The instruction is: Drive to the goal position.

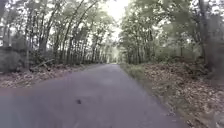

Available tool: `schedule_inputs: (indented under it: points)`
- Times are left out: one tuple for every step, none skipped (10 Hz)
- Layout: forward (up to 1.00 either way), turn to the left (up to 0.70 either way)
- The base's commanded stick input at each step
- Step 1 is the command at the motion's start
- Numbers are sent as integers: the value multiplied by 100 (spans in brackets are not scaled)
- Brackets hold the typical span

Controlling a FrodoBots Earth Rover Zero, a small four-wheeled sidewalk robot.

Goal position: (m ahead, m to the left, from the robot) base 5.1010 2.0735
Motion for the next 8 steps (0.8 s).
schedule_inputs:
  points:
    - [70,-14]
    - [70,-14]
    - [70,-12]
    - [70,-7]
    - [70,-3]
    - [70,-1]
    - [70,-3]
    - [70,-6]
